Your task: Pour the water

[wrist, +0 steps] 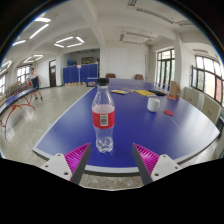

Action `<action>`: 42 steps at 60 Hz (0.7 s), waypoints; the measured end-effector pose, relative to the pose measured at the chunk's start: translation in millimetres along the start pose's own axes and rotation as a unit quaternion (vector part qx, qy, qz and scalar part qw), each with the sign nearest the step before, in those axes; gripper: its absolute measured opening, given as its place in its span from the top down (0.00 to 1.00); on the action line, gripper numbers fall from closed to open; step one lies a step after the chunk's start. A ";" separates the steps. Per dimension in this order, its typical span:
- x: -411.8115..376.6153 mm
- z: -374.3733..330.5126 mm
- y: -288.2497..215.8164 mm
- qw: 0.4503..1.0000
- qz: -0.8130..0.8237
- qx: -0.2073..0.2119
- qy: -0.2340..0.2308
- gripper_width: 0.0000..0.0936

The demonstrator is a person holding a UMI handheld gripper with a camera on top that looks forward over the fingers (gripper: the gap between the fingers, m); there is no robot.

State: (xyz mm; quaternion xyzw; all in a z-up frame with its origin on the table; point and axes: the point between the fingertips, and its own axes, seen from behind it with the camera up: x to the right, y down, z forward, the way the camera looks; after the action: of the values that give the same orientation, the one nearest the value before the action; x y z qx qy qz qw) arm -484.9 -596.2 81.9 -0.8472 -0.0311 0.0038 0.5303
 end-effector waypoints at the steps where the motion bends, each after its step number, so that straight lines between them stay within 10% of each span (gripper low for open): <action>1: -3.7 8.0 -6.5 1.000 -0.001 0.008 -0.001 0.09; 12: -24.2 84.8 -58.2 0.998 0.005 0.062 -0.006 0.11; 20: -24.3 108.0 -73.2 0.996 0.002 0.094 0.002 0.45; 32: -22.3 110.7 -78.0 0.993 -0.006 0.121 0.002 0.64; 42: -26.4 107.5 -79.6 0.993 -0.007 0.115 -0.022 0.65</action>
State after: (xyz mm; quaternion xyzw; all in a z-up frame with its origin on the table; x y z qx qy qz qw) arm -519.3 -466.4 105.8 -0.7798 -0.0481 0.0220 0.6238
